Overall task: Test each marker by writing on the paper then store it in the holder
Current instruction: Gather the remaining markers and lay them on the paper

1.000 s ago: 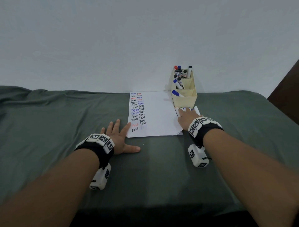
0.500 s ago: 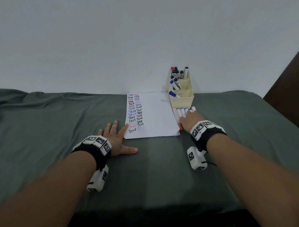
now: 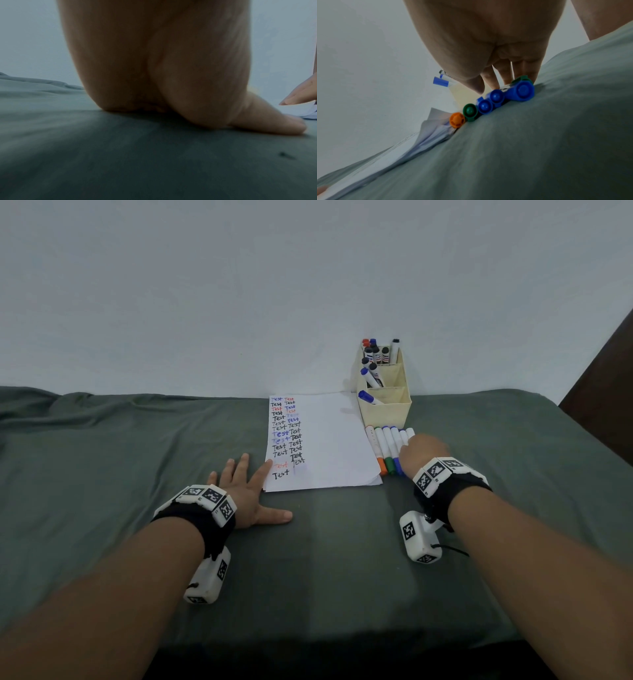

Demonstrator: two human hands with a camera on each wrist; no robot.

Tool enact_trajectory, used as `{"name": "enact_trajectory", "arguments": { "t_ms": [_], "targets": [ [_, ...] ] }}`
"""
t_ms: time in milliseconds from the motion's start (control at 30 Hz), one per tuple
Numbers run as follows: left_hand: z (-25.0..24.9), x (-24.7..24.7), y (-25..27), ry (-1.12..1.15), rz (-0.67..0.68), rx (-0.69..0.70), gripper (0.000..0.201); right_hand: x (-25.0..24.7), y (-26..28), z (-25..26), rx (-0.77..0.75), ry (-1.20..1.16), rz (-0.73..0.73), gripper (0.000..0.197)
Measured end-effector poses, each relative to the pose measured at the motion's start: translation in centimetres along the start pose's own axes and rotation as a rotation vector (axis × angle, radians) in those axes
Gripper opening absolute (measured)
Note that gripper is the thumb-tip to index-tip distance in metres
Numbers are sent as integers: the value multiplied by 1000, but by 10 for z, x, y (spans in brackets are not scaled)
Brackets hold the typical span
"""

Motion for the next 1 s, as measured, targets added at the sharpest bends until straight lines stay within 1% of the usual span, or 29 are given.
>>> {"name": "enact_trajectory", "arguments": {
  "t_ms": [67,100,233,367,433,567,667,767,800,900,1000],
  "targets": [
    [0,0,0,0,4,1,127,-2,0,-1,7,80,19,42],
    [1,0,0,1,7,1,127,-2,0,2,-13,118,13,42],
    [1,0,-1,4,-1,6,127,-3,-1,4,-49,193,-45,38],
    [1,0,-1,4,-13,10,127,2,-4,8,-81,160,-46,35],
    [1,0,-2,3,-14,10,127,3,-5,5,-72,153,-50,36],
    [0,0,-1,0,-3,6,126,0,-8,-1,-23,3,-95,44],
    [0,0,1,0,-2,3,125,1,-5,5,-67,92,-82,42],
    [-1,0,1,0,7,-1,125,1,-2,8,-87,69,-54,38],
    [-1,0,1,1,9,-1,125,0,-2,6,-76,72,-53,38],
    [-1,0,1,4,5,2,125,1,-6,-2,1,-38,-50,47],
    [0,0,0,6,6,3,126,1,-9,0,-11,-11,-57,47]
  ]
}}
Point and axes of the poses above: each hand's wrist, its own y-axis away from the middle knuckle, its own x-axis out of the palm, z = x × y, the point moved 10 cm from there along -y, towards the middle knuckle, and after that the axes turned 15 degrees about y, right-handed, at the moved point
